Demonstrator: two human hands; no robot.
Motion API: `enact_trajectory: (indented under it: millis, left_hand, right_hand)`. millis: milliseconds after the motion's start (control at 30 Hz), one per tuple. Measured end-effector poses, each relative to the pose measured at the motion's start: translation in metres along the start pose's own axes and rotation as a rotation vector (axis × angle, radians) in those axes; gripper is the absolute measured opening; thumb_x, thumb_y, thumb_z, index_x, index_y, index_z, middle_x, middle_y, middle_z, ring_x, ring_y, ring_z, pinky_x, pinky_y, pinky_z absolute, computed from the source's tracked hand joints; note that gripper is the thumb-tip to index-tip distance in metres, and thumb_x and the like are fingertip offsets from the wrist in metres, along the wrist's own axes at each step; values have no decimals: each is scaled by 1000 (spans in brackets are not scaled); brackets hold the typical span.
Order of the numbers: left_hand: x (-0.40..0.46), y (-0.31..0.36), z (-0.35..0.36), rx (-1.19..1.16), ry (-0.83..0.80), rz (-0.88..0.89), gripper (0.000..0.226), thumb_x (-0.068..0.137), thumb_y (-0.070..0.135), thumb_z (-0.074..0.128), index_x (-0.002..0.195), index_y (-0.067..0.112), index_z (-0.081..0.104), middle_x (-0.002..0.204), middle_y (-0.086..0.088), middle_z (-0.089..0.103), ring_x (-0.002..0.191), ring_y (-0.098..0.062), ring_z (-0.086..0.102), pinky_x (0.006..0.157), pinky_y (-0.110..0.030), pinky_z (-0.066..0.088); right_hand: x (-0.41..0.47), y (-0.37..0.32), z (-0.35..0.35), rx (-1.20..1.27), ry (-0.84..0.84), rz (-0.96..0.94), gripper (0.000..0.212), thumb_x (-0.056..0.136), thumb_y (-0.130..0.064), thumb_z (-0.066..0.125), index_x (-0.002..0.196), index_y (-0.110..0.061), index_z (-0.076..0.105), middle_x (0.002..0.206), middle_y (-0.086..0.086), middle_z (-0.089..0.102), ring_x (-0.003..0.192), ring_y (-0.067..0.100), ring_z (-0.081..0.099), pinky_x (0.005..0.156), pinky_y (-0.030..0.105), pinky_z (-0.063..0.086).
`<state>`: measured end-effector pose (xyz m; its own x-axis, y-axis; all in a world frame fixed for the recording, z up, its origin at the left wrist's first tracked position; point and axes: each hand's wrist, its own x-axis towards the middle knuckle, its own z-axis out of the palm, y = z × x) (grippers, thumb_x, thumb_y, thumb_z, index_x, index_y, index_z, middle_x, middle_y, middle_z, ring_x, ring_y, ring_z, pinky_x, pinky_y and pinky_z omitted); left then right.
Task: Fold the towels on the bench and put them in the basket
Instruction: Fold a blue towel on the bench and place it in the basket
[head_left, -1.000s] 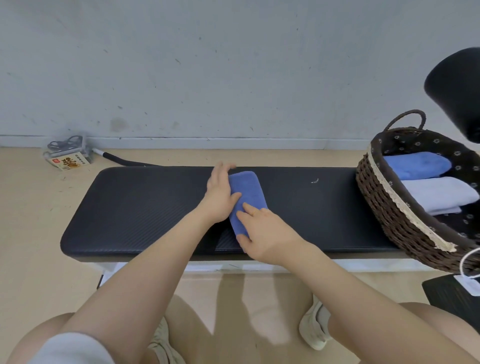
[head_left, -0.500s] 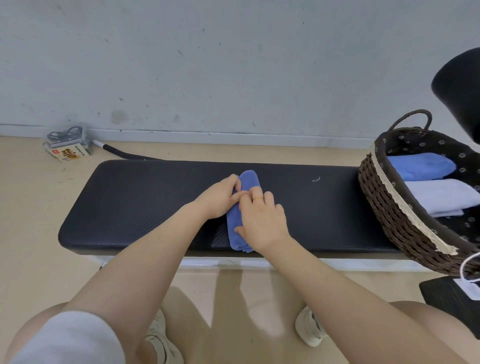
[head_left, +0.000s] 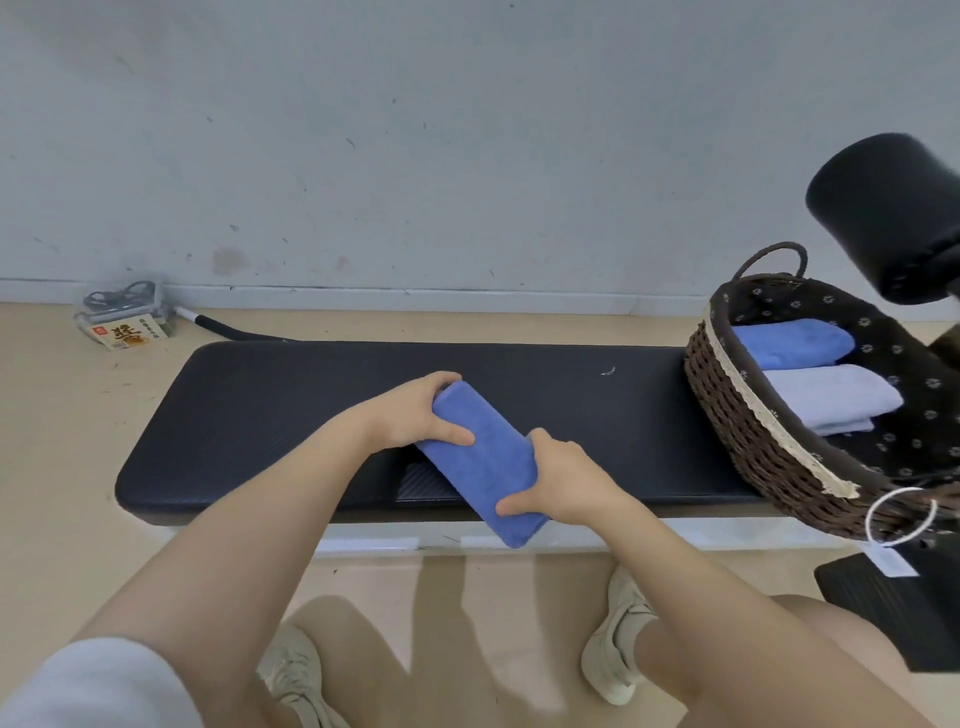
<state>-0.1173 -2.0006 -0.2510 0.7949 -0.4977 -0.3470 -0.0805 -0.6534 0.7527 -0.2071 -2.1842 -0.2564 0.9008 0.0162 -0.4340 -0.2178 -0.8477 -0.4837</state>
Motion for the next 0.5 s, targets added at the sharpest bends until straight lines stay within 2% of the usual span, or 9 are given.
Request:
enact_trajectory:
  millis: [67,167,267,367,433,500]
  left_hand:
    - [-9,14,3,-26,-14,74,47,76,28,75,117,22,53,112,10,60,103,-12,57,88,-27,48]
    - [-18,40,12,-175,9,169,28,77,21,75,101,24,60,100,6,68,93,-11,65,81,-26,53]
    - [-18,70,22,-385,43,216,28,78,19,74,101,28,61,100,8,70,92,-4,67,77,-19,52]
    - [-5,111,40,-530,41,275,48,65,33,76,109,24,61,105,7,71,98,-7,67,80,-20,52]
    - [8,142,55,-591,12,314,58,65,35,74,118,20,57,111,5,69,105,-10,65,85,-23,53]
    - [21,174,70,-625,-103,346,53,75,29,68,124,17,53,119,2,66,110,-12,63,91,-27,52]
  right_hand:
    - [-9,11,-15,130,-18,-4,50,67,-30,76,100,-13,43,87,-1,52,73,16,48,60,29,41]
    - [-30,30,-48,296,61,-47,48,64,-26,80,100,-17,49,96,-1,61,77,14,56,66,31,49]
    - [-61,46,-93,532,121,-146,49,65,-17,83,104,-20,54,101,-2,63,86,10,61,77,29,52]
    - [-92,68,-137,823,204,-216,54,61,-14,76,110,-25,54,105,0,63,94,10,64,81,29,54]
    - [-104,88,-163,938,280,-205,51,65,-9,71,110,-26,55,104,2,64,92,15,64,76,32,54]
    - [-111,111,-188,996,394,-152,40,77,-6,69,110,-23,55,104,1,64,89,15,64,69,28,54]
